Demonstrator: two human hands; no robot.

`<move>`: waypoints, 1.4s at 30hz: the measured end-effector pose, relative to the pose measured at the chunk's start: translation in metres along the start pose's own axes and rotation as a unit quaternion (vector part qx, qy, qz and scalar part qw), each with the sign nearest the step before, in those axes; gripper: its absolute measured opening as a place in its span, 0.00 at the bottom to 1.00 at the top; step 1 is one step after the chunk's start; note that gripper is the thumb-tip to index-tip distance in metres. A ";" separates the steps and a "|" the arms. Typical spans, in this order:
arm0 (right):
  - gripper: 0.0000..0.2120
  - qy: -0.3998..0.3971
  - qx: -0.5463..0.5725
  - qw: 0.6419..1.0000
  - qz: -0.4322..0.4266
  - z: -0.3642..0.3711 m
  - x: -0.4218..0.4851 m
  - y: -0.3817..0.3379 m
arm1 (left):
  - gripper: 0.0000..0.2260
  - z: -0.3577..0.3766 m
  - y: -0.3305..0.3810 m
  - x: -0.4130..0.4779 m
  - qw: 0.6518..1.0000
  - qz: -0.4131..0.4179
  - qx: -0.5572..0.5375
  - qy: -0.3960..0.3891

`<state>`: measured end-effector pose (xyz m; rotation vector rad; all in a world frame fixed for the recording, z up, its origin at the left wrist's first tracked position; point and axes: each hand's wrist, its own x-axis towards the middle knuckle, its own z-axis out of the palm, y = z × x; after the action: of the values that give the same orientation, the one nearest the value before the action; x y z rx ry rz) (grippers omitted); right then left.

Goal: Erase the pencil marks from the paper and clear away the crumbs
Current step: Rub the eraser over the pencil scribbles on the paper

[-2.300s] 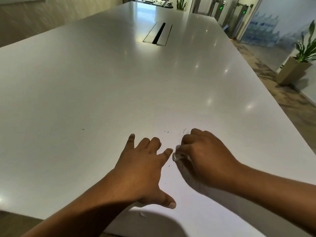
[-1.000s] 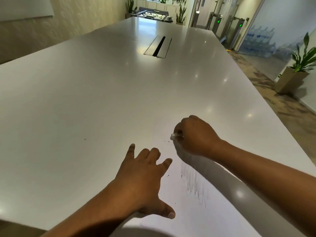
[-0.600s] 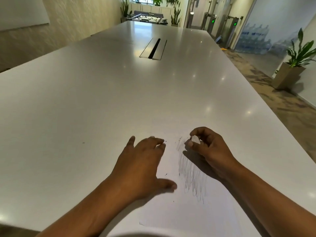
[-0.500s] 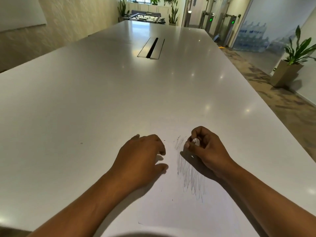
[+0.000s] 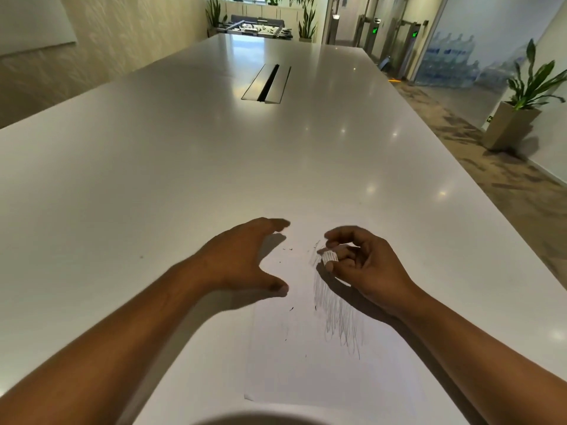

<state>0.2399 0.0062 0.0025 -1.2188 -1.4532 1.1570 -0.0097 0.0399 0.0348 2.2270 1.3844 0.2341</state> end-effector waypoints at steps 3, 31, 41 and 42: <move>0.09 -0.012 0.031 0.999 0.018 0.003 0.000 -0.003 | 0.60 -0.010 -0.008 0.015 0.998 -0.006 0.031 -0.057; 0.05 -0.134 -0.484 0.854 -0.134 0.027 0.055 -0.033 | 0.45 -0.018 0.012 0.045 0.951 -0.020 0.261 -0.167; 0.06 -0.193 -0.484 0.843 -0.136 0.035 0.015 -0.040 | 0.48 -0.017 0.016 0.045 0.944 -0.028 0.278 -0.177; 0.06 -0.207 -0.483 0.840 -0.136 0.037 0.009 -0.041 | 0.48 -0.017 0.016 0.046 0.944 -0.026 0.279 -0.175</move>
<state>0.1962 0.0080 0.0373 -1.3495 -2.6264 0.4496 0.0176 0.0796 0.0528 2.4967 1.4232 -0.6225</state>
